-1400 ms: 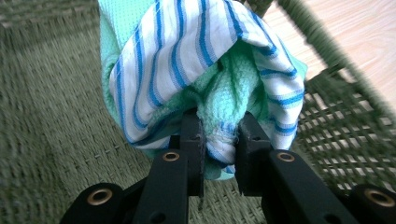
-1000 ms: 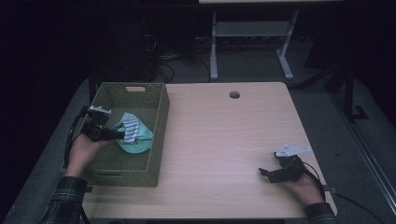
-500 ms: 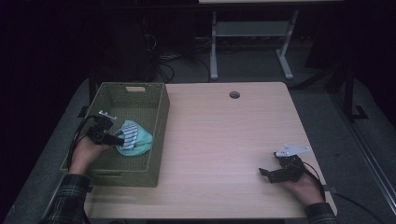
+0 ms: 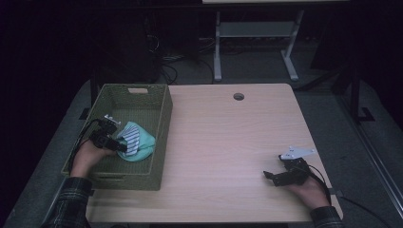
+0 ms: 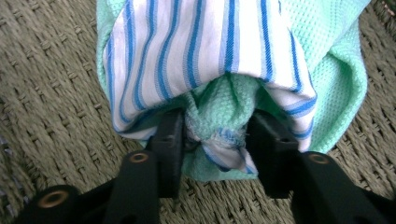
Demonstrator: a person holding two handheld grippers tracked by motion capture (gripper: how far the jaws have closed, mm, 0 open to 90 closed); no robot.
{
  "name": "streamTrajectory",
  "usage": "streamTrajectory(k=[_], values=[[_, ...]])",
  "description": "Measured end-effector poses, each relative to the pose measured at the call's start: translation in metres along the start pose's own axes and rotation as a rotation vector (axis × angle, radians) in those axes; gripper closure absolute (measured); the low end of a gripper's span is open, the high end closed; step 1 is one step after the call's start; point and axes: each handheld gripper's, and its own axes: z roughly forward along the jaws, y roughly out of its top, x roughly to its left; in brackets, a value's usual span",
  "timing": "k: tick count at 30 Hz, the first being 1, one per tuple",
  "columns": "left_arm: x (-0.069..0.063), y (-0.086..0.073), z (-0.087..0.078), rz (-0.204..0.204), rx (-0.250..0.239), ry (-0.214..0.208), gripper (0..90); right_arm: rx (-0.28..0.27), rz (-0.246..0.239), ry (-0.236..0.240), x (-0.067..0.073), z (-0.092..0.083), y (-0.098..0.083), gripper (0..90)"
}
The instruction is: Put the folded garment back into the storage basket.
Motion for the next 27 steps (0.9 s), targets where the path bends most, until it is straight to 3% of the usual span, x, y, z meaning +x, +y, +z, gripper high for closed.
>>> streamTrajectory(k=[8,9,14,27], values=[[0.002,-0.002,-0.010,-0.022,-0.054,-0.016,33.8,0.000,0.000,-0.001,0.000,0.000,0.000,8.3],[0.001,-0.003,-0.011,-0.043,-0.072,-0.017,30.3,0.000,0.001,-0.001,0.000,0.000,0.000,8.3],[0.001,-0.001,-0.021,-0.039,-0.093,-0.009,18.9,0.002,0.005,0.000,0.000,0.000,0.000,8.3],[-0.022,0.009,-0.057,-0.012,-0.240,-0.025,16.6,0.003,0.005,0.000,0.000,0.000,0.000,8.3]])
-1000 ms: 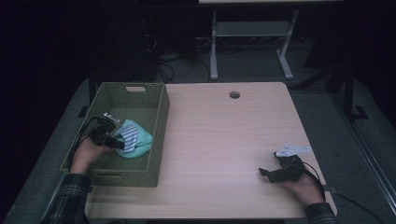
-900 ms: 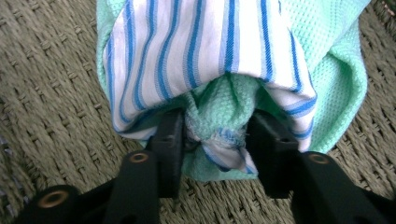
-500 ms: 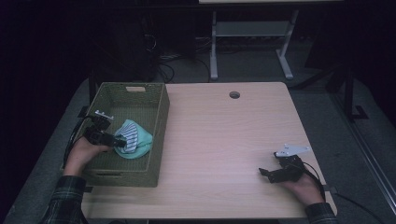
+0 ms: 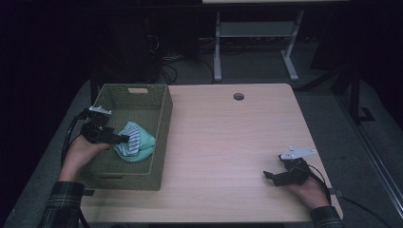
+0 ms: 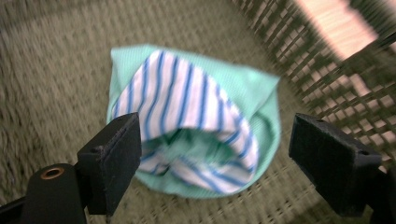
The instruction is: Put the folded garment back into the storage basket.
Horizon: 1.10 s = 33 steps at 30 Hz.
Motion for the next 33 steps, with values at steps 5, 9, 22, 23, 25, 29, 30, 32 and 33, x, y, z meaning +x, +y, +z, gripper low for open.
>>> streamTrajectory(k=[5,9,22,23,25,29,30,32,33], values=[[-0.016,0.010,-0.008,0.015,-0.058,-0.026,16.1,0.000,-0.001,-0.001,0.000,0.000,0.000,8.3],[-0.030,0.018,-0.011,0.033,-0.094,-0.045,16.1,-0.001,-0.002,-0.001,0.000,0.000,0.000,8.3],[-0.077,0.043,-0.004,0.099,-0.171,-0.110,16.1,0.000,0.000,0.000,0.000,0.000,0.000,8.3],[-0.081,0.044,-0.003,0.102,-0.174,-0.116,16.1,0.000,0.000,0.000,0.000,0.000,0.000,8.3],[-0.089,0.047,0.000,0.114,-0.177,-0.124,16.1,0.000,0.000,0.000,0.000,0.000,0.000,8.3],[-0.106,0.051,0.008,0.133,-0.183,-0.147,16.1,0.000,-0.001,0.000,0.000,0.000,0.000,8.3],[-0.110,0.052,0.010,0.134,-0.187,-0.151,16.1,0.000,0.000,0.000,0.000,0.000,0.000,8.3],[-0.117,0.053,0.013,0.144,-0.190,-0.159,16.1,0.000,0.000,0.000,0.000,0.000,0.000,8.3],[-0.121,0.054,0.015,0.146,-0.194,-0.163,16.1,0.000,-0.001,0.000,0.000,0.000,0.000,8.3]])
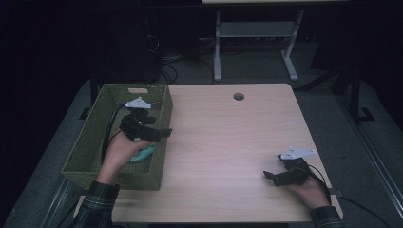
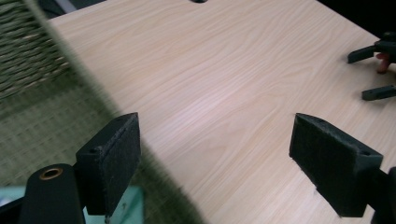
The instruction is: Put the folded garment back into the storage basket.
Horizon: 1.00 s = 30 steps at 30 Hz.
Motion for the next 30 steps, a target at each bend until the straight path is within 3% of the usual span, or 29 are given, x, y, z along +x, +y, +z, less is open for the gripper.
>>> streamTrajectory(k=[17,30], values=[[-0.049,0.005,0.043,0.081,-0.024,-0.055,15.5,0.000,0.000,0.000,0.000,0.000,0.000,8.3],[-0.077,-0.010,0.086,0.139,0.026,-0.093,15.2,0.000,0.001,0.000,0.000,0.000,0.000,8.3]])
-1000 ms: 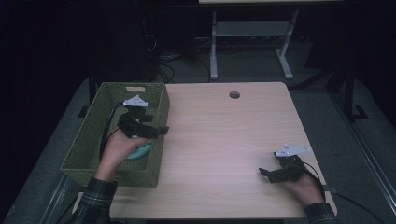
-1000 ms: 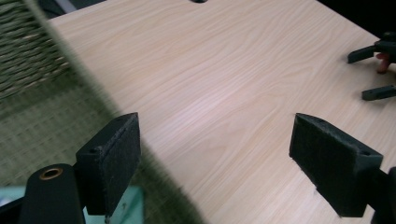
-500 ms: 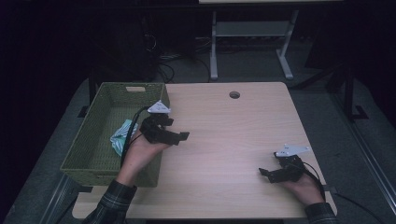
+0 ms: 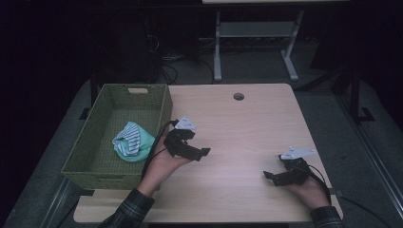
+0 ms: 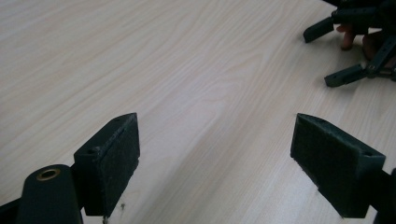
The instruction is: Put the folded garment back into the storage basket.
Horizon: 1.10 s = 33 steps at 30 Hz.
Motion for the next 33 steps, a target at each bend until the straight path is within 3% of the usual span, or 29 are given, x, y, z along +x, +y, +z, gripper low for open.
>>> streamTrajectory(k=[11,24,33], values=[[-0.010,-0.017,0.029,0.028,0.031,-0.004,15.2,0.000,0.000,0.000,0.000,0.000,0.000,8.3],[-0.015,-0.036,0.049,0.048,0.057,0.009,14.9,0.001,0.000,0.000,0.000,0.000,0.000,8.3],[-0.017,-0.049,0.066,0.084,0.094,0.024,14.9,0.000,0.000,0.000,0.000,0.000,0.000,8.3]])
